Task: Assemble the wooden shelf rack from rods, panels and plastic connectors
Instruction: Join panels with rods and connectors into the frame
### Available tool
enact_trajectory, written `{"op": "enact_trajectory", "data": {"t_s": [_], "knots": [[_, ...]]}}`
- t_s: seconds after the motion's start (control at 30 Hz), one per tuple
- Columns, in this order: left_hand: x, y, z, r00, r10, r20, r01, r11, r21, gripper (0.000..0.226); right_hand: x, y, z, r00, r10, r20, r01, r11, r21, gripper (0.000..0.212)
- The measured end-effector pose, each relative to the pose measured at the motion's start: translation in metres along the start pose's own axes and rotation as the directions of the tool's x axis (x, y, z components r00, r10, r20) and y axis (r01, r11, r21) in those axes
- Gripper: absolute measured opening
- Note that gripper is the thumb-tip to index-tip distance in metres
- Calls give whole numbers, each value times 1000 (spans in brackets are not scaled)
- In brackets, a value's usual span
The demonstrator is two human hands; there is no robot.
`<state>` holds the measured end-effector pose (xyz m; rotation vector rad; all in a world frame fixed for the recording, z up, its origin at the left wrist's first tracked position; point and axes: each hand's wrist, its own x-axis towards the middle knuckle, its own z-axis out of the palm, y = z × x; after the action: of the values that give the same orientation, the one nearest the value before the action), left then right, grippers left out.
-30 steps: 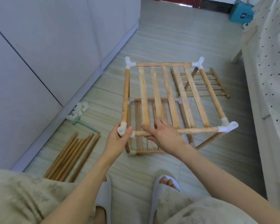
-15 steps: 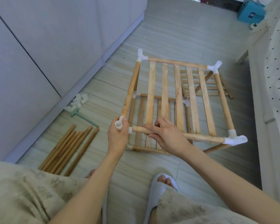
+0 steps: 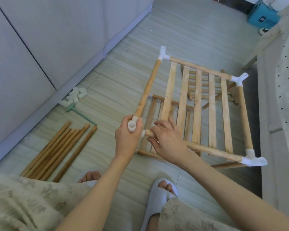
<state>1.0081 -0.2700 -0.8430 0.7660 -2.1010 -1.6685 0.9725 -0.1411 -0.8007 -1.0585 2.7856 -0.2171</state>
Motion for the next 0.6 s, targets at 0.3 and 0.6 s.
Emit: {"op": "enact_trajectory", "data": {"t_s": [0.3, 0.6], "knots": [[-9, -6, 9, 1000, 25, -18, -26, 995, -93, 51, -9, -2, 6, 952, -15, -306, 31, 998, 46, 11], [-11, -5, 12, 999, 50, 9, -49, 992, -116, 41, -16, -6, 9, 918, 21, -397, 0, 998, 55, 15]]}}
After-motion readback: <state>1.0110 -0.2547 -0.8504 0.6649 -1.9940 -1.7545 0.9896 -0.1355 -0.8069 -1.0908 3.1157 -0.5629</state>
